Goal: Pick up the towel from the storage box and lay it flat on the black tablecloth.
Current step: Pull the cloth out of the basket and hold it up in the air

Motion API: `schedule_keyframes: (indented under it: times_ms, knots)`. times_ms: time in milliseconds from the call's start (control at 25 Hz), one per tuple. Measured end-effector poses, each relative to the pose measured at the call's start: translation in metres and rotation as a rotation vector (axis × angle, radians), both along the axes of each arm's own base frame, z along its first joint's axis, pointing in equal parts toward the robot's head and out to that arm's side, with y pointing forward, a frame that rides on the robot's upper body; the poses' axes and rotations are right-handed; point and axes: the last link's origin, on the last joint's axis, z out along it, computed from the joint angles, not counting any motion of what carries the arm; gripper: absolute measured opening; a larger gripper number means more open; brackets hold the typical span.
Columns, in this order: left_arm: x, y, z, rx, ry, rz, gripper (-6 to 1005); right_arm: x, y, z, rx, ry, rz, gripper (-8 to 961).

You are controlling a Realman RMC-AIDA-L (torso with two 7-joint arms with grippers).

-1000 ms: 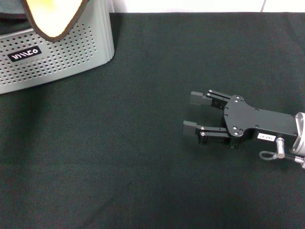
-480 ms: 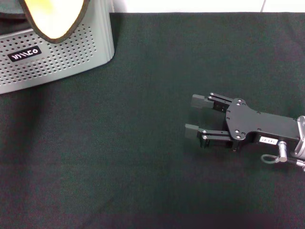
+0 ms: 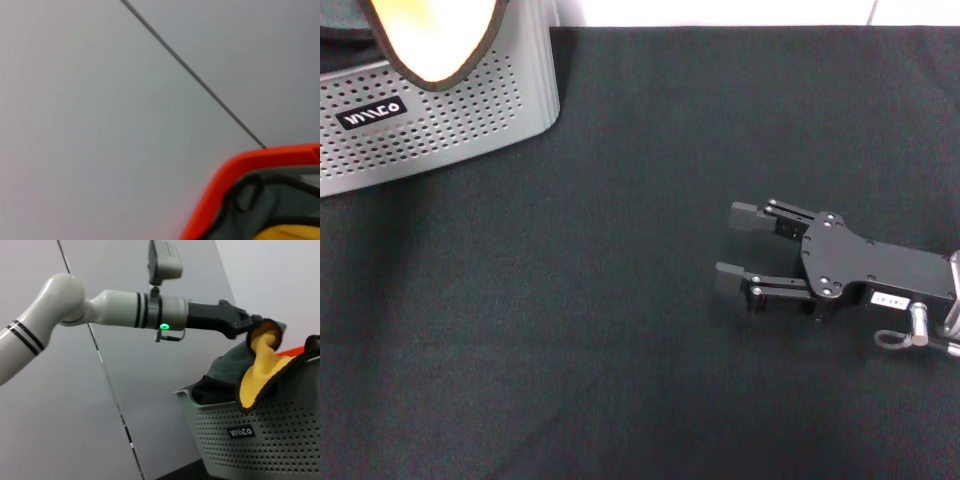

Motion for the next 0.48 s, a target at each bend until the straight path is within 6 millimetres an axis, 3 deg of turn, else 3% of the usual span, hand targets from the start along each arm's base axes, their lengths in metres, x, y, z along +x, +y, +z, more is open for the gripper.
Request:
schedule_keyframes:
  times_ms: [280,480]
  knots:
    - [0.026,-0.024,0.018,0.071,-0.028,-0.085,16,0.0,0.0,0.001,0.02,0.008,0.0,869]
    - [0.031,-0.037,0.005,0.026,-0.018,-0.115,16,0.001,0.001,0.001,0.024,0.006,-0.001,869]
